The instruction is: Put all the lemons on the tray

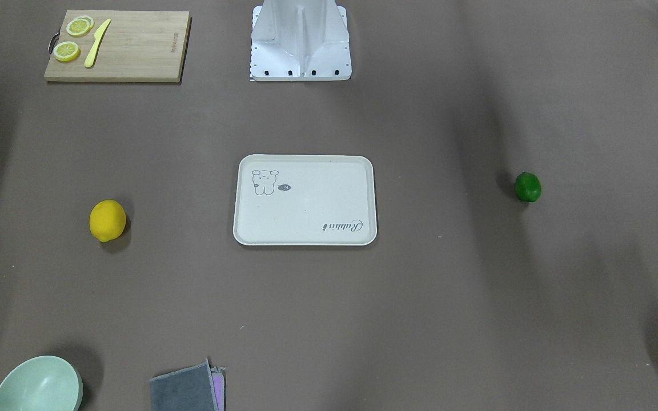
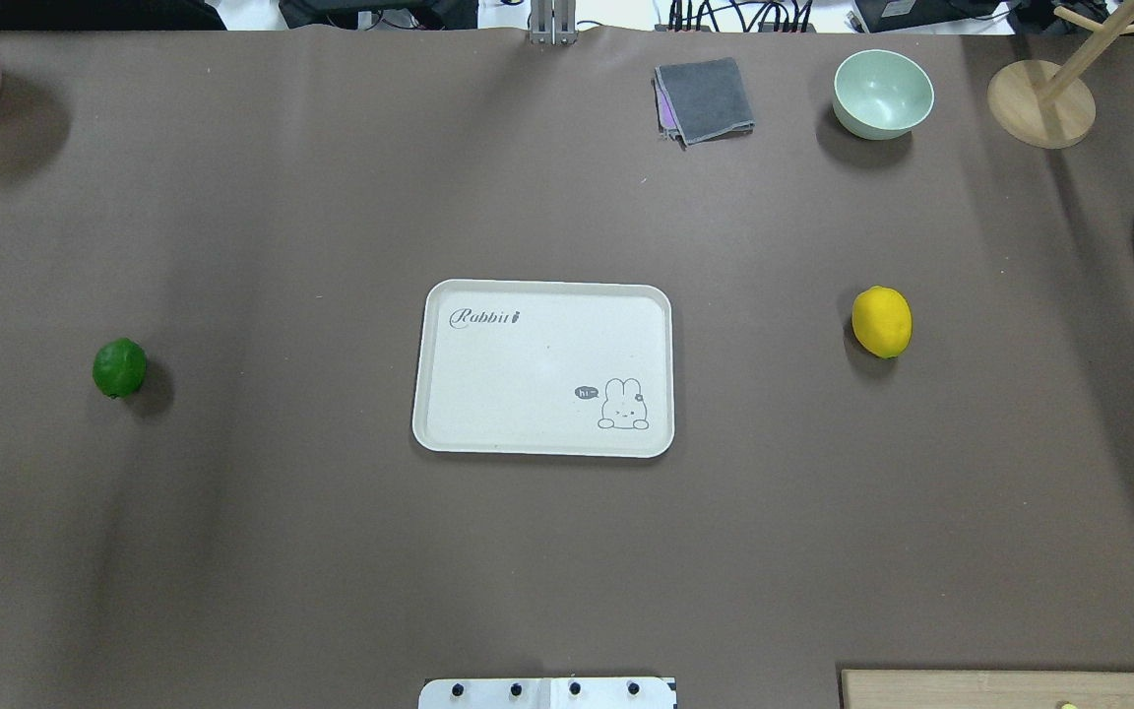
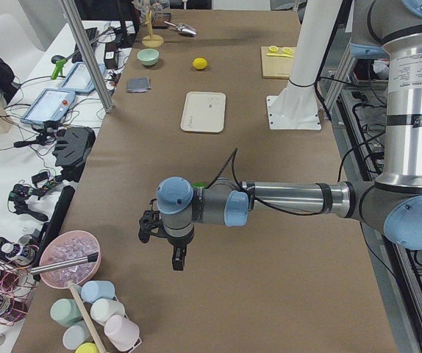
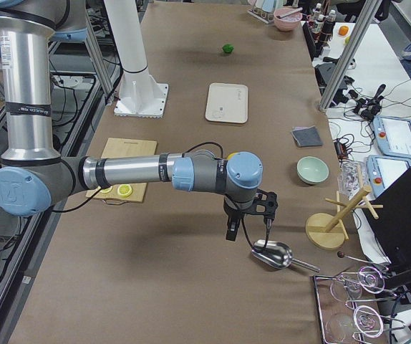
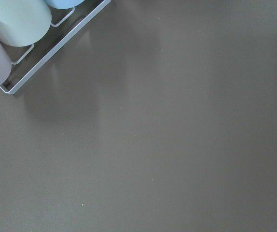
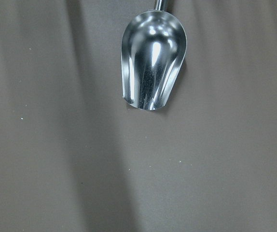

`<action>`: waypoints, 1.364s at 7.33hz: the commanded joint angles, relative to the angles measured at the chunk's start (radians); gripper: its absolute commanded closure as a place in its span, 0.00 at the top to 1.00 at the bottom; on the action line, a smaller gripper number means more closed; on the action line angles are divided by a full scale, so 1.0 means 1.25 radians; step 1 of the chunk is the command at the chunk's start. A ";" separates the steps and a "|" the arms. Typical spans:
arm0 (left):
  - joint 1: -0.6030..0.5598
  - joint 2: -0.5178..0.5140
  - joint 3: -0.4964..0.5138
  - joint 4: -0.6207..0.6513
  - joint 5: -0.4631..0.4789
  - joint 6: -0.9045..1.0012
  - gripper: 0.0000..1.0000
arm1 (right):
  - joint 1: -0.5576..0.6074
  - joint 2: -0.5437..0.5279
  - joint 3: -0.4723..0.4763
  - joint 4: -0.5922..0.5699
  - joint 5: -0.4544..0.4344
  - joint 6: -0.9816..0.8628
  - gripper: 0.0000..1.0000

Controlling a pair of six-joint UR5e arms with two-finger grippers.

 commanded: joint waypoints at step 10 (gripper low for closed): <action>-0.001 -0.002 0.007 -0.011 -0.005 0.005 0.98 | -0.181 0.133 -0.024 -0.007 0.045 0.061 1.00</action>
